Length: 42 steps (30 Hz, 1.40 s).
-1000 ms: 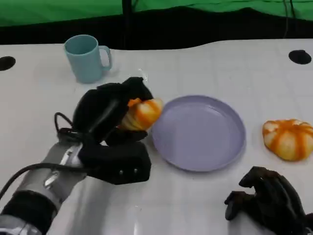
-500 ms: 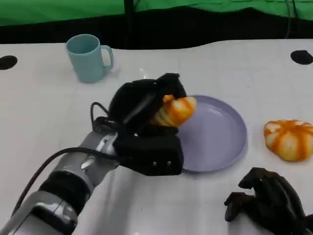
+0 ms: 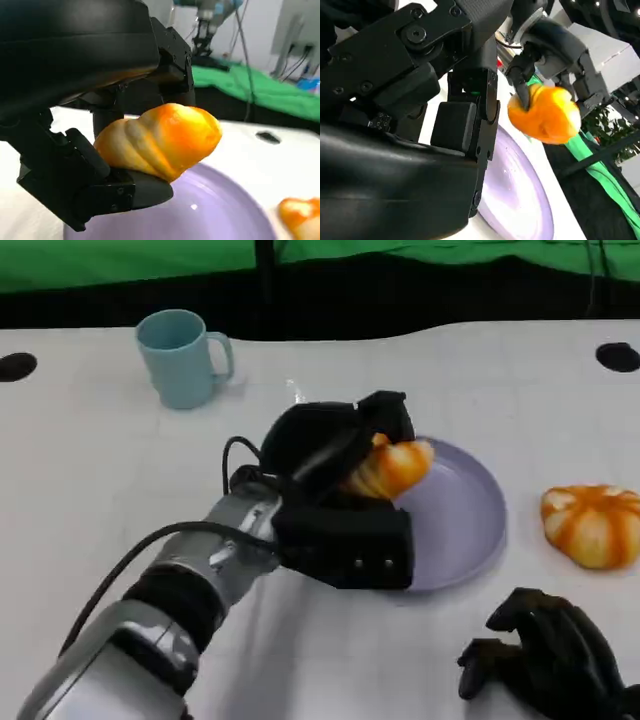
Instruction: Grasp the bread from the table and place it into the plate.
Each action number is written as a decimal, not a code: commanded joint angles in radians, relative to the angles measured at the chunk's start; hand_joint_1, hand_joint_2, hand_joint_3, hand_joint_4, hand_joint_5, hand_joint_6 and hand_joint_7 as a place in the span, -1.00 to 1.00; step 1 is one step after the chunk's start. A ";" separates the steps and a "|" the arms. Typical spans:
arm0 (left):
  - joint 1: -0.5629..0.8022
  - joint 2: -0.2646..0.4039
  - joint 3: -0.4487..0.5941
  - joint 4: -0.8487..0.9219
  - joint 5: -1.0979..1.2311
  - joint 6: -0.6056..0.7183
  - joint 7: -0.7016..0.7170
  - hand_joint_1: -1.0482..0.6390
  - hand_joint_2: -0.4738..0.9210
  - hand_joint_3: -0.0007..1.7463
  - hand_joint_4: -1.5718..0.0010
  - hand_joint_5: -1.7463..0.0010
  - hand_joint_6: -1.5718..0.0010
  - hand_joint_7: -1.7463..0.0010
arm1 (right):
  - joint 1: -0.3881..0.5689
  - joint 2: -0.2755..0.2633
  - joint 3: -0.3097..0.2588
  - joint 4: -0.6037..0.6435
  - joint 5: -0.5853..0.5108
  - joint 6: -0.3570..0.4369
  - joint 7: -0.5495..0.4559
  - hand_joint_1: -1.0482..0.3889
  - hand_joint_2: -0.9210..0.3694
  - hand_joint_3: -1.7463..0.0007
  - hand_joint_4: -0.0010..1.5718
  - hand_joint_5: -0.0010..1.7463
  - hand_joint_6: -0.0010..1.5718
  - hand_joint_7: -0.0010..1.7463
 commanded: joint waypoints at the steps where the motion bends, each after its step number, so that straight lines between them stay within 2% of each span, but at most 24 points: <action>1: -0.061 -0.025 -0.026 0.039 0.011 0.015 -0.033 -0.05 0.53 0.23 -0.17 -1.00 0.15 -0.84 | 0.012 0.000 0.003 -0.019 0.005 0.000 -0.006 -0.99 -0.68 1.00 1.00 -0.15 1.00 -0.58; 4: -0.075 -0.031 -0.027 0.057 -0.004 0.021 -0.087 -0.06 0.57 0.08 -0.11 -1.00 0.10 -0.52 | 0.013 0.002 0.003 -0.017 0.011 0.000 0.004 -0.98 -0.68 1.00 1.00 -0.16 1.00 -0.58; 6: -0.082 -0.034 -0.032 0.061 -0.001 0.037 -0.111 -0.07 0.58 0.03 -0.09 -1.00 0.09 -0.44 | 0.013 0.000 0.004 -0.015 0.012 -0.001 0.007 -0.98 -0.68 1.00 1.00 -0.16 1.00 -0.58; 7: -0.085 -0.034 -0.036 0.063 0.003 0.046 -0.122 -0.12 0.76 -0.24 0.12 -0.92 0.16 -0.16 | 0.012 -0.001 0.005 -0.015 0.011 -0.001 0.007 -0.98 -0.68 1.00 1.00 -0.17 1.00 -0.58; 8: -0.087 -0.034 -0.040 0.063 0.006 0.054 -0.129 -0.14 0.87 -0.42 0.20 -0.89 0.17 -0.02 | 0.012 -0.001 0.006 -0.015 0.011 -0.001 0.007 -0.98 -0.68 1.00 1.00 -0.17 1.00 -0.58; 10: -0.092 -0.035 -0.048 0.064 0.011 0.067 -0.141 -0.16 0.97 -0.57 0.25 -0.86 0.17 0.08 | 0.015 0.001 0.006 -0.021 0.010 0.003 -0.003 -0.98 -0.68 1.00 1.00 -0.17 1.00 -0.58; 11: -0.094 -0.035 -0.054 0.065 0.015 0.074 -0.147 -0.22 0.98 -0.70 0.42 -0.86 0.38 0.33 | 0.017 0.002 0.007 -0.027 0.009 0.006 -0.011 -0.99 -0.66 1.00 1.00 -0.16 1.00 -0.57; 12: -0.098 -0.035 -0.062 0.066 0.020 0.086 -0.161 -0.24 0.99 -0.75 0.48 -0.86 0.45 0.43 | 0.018 0.003 0.007 -0.029 0.009 0.006 -0.013 -0.99 -0.66 1.00 1.00 -0.16 1.00 -0.56; 13: -0.100 -0.035 -0.067 0.066 0.022 0.095 -0.170 -0.34 1.00 -0.78 0.61 -0.46 0.56 0.59 | 0.019 0.003 0.008 -0.031 0.009 0.006 -0.013 -0.99 -0.66 0.99 1.00 -0.16 1.00 -0.56; 17: -0.108 -0.033 -0.082 0.063 0.032 0.120 -0.221 -0.64 1.00 -0.73 0.67 0.33 0.74 0.87 | 0.015 -0.002 0.010 -0.022 0.014 0.001 0.001 -0.97 -0.68 0.99 1.00 -0.16 1.00 -0.57; 21: -0.127 -0.028 -0.110 0.051 0.052 0.176 -0.310 -0.85 1.00 -0.60 0.86 0.56 0.89 0.97 | 0.017 0.002 0.009 -0.025 0.012 -0.001 -0.008 -0.97 -0.67 0.99 1.00 -0.17 1.00 -0.58; 26: -0.139 -0.017 -0.122 0.022 0.055 0.212 -0.411 -0.99 1.00 -0.51 0.99 0.65 0.99 1.00 | 0.015 -0.001 0.010 -0.019 0.007 -0.012 -0.006 -0.98 -0.69 0.99 1.00 -0.16 1.00 -0.57; 39: -0.072 0.060 -0.100 -0.123 0.038 0.188 -0.458 -1.00 1.00 -0.47 0.96 0.64 0.95 0.98 | 0.010 -0.004 0.007 -0.010 0.010 -0.020 0.004 -0.97 -0.71 0.99 1.00 -0.16 1.00 -0.58; 42: -0.002 0.109 -0.035 -0.196 -0.054 0.129 -0.502 -1.00 1.00 -0.49 0.93 0.63 0.92 0.97 | 0.012 0.000 0.012 -0.016 0.005 -0.021 -0.004 -0.98 -0.71 0.99 1.00 -0.16 1.00 -0.58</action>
